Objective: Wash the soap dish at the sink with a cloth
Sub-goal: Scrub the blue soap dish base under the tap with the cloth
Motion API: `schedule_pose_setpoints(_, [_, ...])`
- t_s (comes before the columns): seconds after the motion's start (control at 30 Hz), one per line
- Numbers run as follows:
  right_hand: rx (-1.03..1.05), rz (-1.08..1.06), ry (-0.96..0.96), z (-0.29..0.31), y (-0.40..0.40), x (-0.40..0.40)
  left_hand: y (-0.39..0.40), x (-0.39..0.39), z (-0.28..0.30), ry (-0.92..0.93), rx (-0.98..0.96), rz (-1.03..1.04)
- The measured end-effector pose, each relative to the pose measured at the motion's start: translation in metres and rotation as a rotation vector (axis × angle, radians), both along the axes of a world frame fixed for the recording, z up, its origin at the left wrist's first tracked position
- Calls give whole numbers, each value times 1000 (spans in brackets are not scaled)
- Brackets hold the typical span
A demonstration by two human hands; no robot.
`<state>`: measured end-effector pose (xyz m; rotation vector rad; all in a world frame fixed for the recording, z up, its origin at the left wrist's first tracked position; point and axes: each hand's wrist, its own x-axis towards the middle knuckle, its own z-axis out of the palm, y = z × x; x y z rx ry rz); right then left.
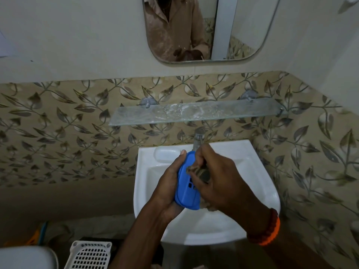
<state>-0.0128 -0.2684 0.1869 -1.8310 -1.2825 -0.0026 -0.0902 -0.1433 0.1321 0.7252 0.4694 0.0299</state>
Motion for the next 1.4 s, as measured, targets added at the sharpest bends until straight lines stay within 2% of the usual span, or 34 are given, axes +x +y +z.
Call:
schedule_pose_setpoints(0.07, [13, 8, -17, 1, 0, -2, 0, -1, 2, 0, 2, -12])
schedule_pose_setpoints(0.17, [-34, 179, -92, -12, -10, -27, 6, 1, 7, 11, 4, 15])
schedule_pose_setpoints(0.33, [0, 215, -18, -8, -10, -19, 10, 4, 8, -4, 26, 64])
schedule_pose_setpoints(0.43, [-4, 211, 23, -2, -8, -16, 14, 3, 11, -36, 42, 13])
schedule_pose_setpoints(0.53, [-7, 114, 37, -3, -11, -11, 15, -1, 13, -55, 27, -5])
schedule_pose_setpoints(0.7, [-3, -233, -88, 3, -5, 8, 4, -6, 9, -64, 49, -37])
schedule_pose_setpoints(0.83, [-11, -362, -1, 1, -5, 4, 3, -5, 8, -75, 57, -19])
schedule_pose_setpoints(0.97, [-11, -254, 139, -12, -17, -26, 11, -5, 8, -75, -26, 2])
schedule_pose_setpoints(1.07, [-8, -226, 97, -7, -17, -23, 11, -5, 7, -101, -81, -27])
schedule_pose_setpoints(1.23, [-72, -357, 31, 11, -3, 3, 2, -6, 3, -105, -93, -22])
schedule_pose_setpoints(1.4, [-89, -151, 36, -5, -21, -32, 9, -7, 5, -114, -136, -22])
